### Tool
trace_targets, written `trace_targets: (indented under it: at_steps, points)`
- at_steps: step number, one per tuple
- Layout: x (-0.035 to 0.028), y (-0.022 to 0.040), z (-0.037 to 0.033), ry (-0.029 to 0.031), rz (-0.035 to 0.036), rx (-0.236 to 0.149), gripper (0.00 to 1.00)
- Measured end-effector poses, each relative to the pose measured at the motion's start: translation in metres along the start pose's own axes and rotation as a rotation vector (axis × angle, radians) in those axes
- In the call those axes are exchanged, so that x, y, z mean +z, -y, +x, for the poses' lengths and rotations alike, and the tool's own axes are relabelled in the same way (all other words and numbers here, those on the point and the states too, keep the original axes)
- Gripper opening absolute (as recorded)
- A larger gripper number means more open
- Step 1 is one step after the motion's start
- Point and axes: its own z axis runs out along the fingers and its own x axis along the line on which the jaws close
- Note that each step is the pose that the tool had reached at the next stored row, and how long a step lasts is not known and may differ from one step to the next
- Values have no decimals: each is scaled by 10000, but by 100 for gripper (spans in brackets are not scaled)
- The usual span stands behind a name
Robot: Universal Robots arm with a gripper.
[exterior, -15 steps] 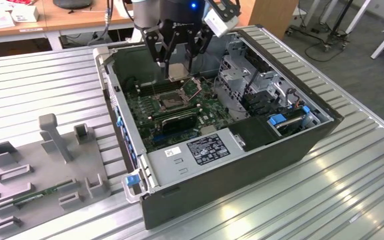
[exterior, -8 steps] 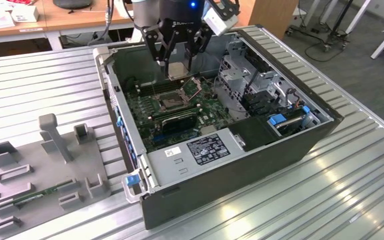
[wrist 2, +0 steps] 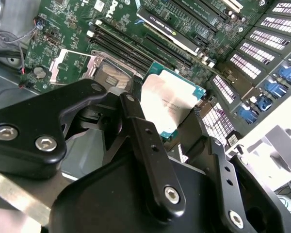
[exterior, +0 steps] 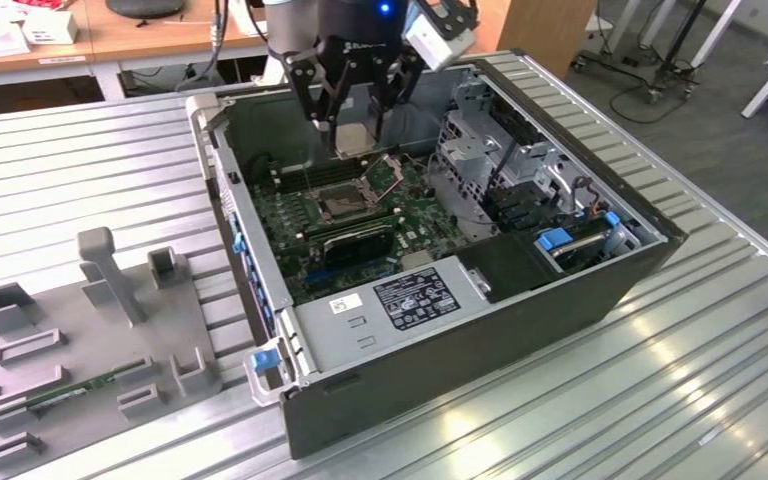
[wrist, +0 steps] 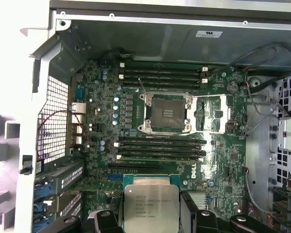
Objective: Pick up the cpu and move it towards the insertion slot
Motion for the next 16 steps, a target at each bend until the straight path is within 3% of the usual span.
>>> trace_targets:
  at_steps: [16]
  points:
    - [2,-25,0,0,-29,0,55]
